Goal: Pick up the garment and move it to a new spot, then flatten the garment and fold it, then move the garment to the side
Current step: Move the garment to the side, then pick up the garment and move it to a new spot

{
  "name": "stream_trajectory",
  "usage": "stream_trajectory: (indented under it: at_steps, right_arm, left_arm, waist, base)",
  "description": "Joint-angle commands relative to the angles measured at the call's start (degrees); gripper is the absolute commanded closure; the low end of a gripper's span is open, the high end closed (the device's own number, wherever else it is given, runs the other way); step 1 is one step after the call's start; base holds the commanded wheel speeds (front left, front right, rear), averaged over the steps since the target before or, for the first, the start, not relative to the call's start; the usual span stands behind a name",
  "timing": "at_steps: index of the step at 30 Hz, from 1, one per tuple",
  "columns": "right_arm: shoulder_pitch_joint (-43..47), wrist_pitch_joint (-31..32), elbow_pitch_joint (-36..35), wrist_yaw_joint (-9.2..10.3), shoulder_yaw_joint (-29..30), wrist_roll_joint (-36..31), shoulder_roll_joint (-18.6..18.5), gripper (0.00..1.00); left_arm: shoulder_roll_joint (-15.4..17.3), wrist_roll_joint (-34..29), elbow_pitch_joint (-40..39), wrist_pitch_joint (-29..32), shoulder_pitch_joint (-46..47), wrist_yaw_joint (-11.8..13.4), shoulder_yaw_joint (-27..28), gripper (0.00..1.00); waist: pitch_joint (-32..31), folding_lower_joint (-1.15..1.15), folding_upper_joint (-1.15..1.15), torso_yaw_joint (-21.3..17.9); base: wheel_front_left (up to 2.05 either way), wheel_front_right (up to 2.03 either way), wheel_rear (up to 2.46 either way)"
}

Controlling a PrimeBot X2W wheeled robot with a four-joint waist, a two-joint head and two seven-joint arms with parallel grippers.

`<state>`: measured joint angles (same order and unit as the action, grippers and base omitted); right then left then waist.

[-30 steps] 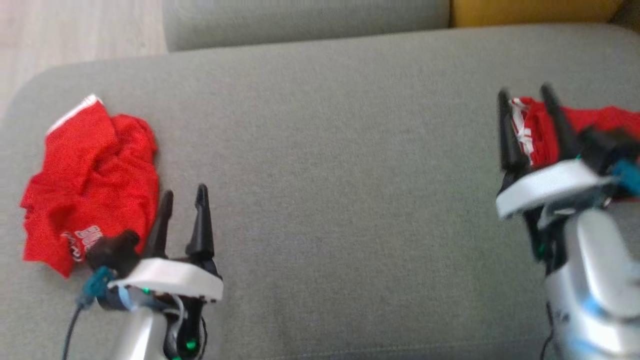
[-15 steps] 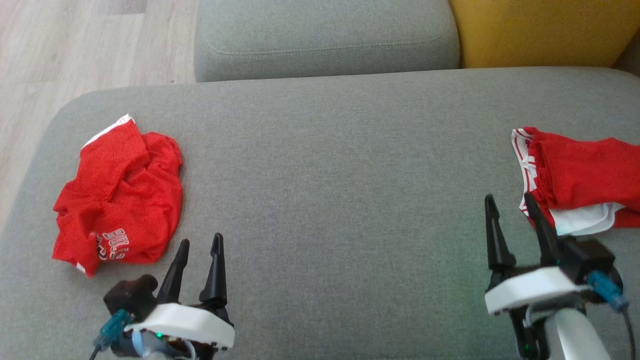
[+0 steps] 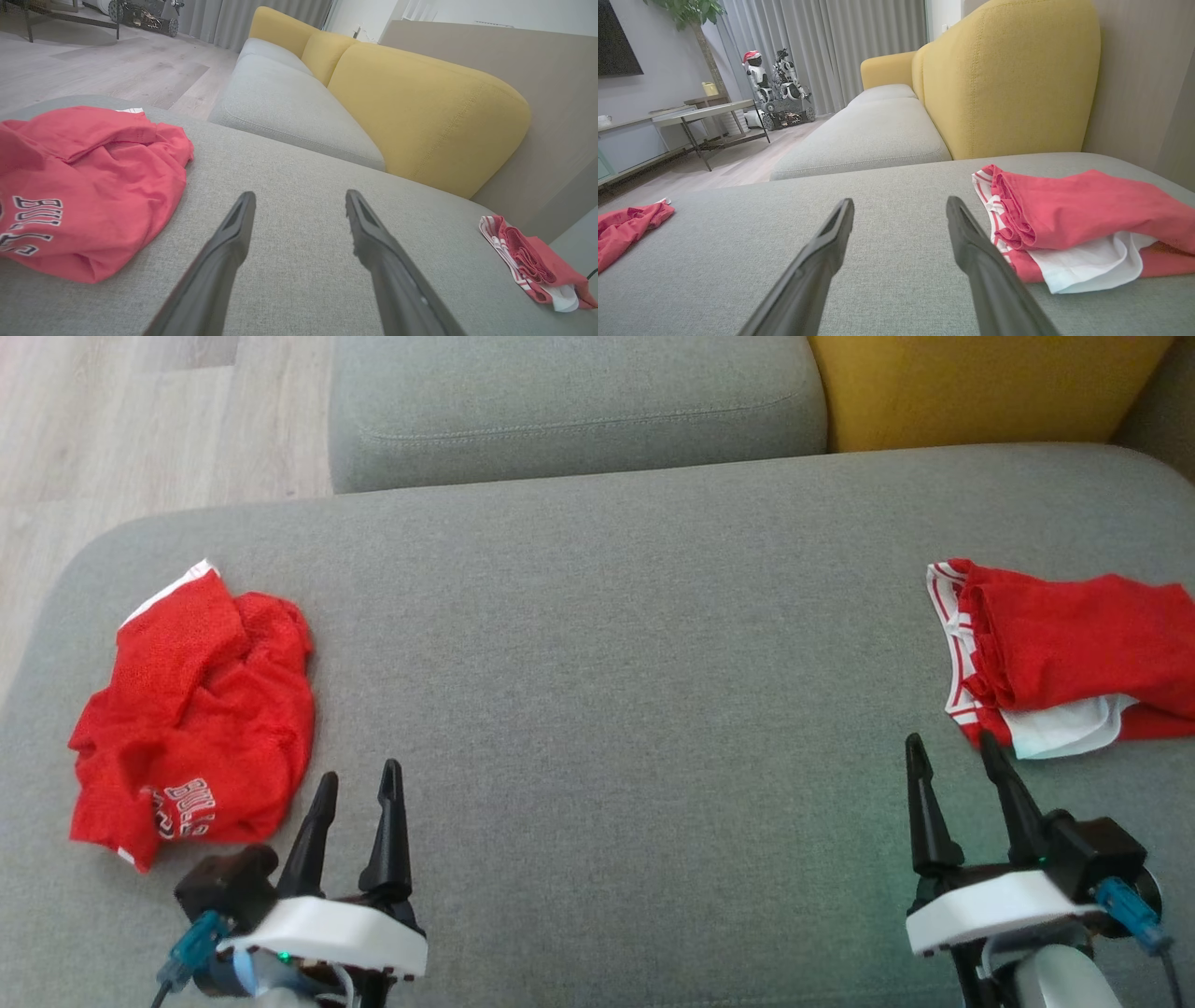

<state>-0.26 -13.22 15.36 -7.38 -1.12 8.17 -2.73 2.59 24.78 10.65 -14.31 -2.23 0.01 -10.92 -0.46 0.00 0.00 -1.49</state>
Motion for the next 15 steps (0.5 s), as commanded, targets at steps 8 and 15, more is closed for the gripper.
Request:
stream_trajectory:
  at_steps: [8,15]
  right_arm:
    - [-1.89,-1.31,-1.25,-0.11,-1.17,0.87,-0.15,0.0]
    - [-2.18,-1.42,-1.0,-0.11,-1.61,1.07,-0.15,0.0]
  left_arm:
    - [0.29,-0.04,-1.02,-0.69,2.0,0.03,1.01,0.0]
    - [0.29,-0.04,-0.7,-0.69,2.24,0.08,1.06,0.0]
  waist:
    - [0.0,0.0,0.0,0.05]
    - [0.09,0.0,0.0,1.23]
  base:
    - [0.0,0.0,0.0]
    - [0.0,0.0,0.0]
